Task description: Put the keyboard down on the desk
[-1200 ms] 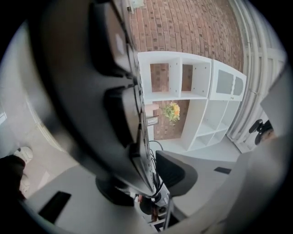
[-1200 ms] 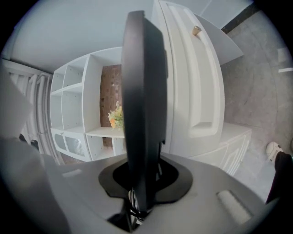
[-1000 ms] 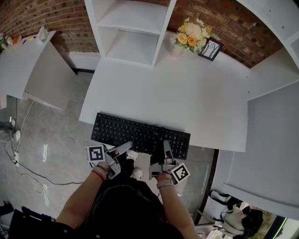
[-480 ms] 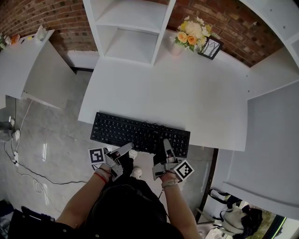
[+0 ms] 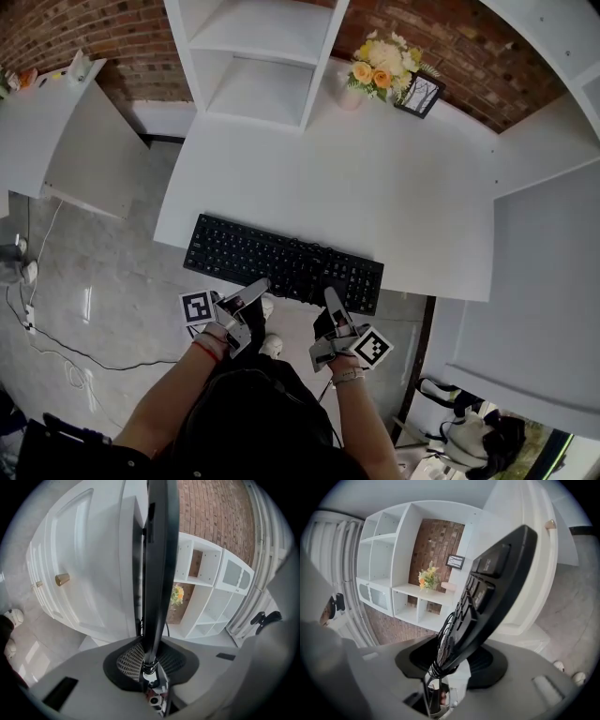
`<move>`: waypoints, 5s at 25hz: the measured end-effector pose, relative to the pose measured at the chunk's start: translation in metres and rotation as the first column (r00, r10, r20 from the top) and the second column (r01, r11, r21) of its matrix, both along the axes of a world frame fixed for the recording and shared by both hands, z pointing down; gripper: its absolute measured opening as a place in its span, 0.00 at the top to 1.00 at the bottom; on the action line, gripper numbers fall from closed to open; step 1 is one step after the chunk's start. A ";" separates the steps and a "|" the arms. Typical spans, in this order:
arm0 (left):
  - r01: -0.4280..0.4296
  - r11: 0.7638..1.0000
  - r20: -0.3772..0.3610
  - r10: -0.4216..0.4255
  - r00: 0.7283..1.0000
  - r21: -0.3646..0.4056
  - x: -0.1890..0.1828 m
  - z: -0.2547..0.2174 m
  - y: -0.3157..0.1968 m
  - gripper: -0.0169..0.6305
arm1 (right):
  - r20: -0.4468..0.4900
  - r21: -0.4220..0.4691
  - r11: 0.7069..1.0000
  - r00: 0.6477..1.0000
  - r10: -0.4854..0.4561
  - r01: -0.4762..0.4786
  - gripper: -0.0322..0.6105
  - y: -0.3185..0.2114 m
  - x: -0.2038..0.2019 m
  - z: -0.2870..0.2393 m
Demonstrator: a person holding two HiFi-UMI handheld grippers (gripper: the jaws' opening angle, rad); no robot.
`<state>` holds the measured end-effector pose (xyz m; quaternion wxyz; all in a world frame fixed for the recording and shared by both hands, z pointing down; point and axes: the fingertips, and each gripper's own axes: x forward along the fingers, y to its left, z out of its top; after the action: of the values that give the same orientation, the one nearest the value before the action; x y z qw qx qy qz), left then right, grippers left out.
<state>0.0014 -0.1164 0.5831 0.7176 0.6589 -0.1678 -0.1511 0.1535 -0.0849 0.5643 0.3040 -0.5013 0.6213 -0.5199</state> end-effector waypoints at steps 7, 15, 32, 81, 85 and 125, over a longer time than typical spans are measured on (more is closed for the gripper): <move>0.028 1.000 -0.005 -0.028 1.000 -0.009 0.003 0.000 -0.008 0.89 | -0.051 0.009 1.000 0.999 0.010 -0.010 0.62 0.009 0.005 -0.003; 0.035 0.999 0.028 -0.035 0.999 -0.023 0.010 -0.001 -0.020 0.89 | -0.046 -0.020 0.998 0.997 -0.059 0.058 0.62 0.024 -0.023 -0.001; -0.026 0.999 0.154 0.019 0.988 0.046 0.012 -0.004 -0.037 0.87 | -0.243 -0.182 0.927 0.898 -0.366 0.328 0.95 -0.017 -0.106 0.008; -0.638 0.606 0.840 -0.096 0.534 0.475 0.034 -0.009 -0.037 0.99 | -0.201 -0.180 0.963 0.951 -0.234 0.199 0.95 -0.060 -0.086 0.018; -0.648 0.604 0.849 -0.099 0.518 0.465 0.036 -0.009 -0.046 0.99 | -0.189 -0.183 0.966 0.958 -0.215 0.181 0.95 -0.069 -0.083 0.017; -0.426 0.454 0.616 -0.464 0.637 0.783 0.018 -0.149 -0.046 0.99 | -0.850 0.228 0.951 0.520 0.089 0.210 0.95 -0.042 -0.018 -0.136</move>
<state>0.0192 -0.1627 0.4336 0.1127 0.9237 -0.3591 0.0721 0.1360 -0.1266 0.4287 0.0157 -0.6161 0.7788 -0.1168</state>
